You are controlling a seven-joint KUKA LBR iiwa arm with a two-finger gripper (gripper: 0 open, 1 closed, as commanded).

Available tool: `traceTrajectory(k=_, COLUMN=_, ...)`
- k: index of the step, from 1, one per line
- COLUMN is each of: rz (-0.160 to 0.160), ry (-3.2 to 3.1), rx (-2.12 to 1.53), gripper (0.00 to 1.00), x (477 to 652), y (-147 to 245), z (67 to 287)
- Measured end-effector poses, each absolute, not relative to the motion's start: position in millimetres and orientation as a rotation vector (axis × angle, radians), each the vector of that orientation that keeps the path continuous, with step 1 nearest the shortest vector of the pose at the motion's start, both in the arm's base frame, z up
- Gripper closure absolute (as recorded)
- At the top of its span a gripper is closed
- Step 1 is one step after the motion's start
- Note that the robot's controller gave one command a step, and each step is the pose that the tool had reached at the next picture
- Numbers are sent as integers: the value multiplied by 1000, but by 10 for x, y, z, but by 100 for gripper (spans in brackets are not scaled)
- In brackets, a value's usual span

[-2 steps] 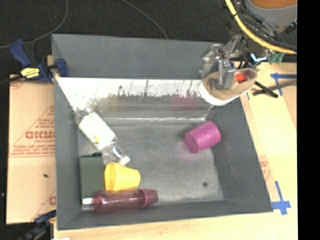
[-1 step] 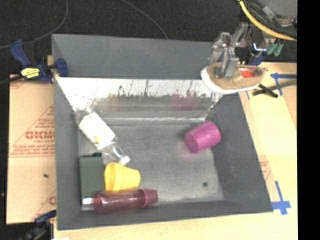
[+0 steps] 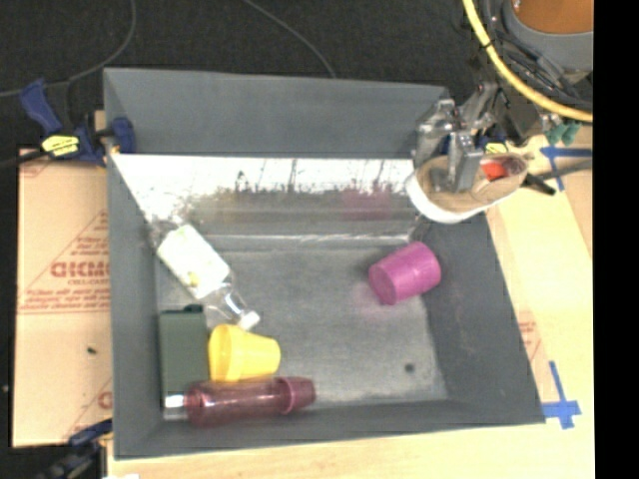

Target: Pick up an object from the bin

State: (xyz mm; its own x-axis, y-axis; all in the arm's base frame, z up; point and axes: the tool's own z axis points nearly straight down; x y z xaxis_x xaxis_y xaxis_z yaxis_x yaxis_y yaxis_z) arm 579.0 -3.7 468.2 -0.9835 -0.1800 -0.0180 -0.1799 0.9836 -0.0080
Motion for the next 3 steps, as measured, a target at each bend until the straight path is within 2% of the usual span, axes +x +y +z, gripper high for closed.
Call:
traceTrajectory(k=1, rz=-9, ry=3097, rx=-330, gripper=0, x=6158, y=411, z=4478)
traceTrajectory(k=2, rz=-2, ry=3083, rx=495, gripper=0, x=5504, y=299, z=4615)
traceTrajectory(k=3, rz=4, ry=3053, rx=576, gripper=0, x=5989, y=814, z=4539)
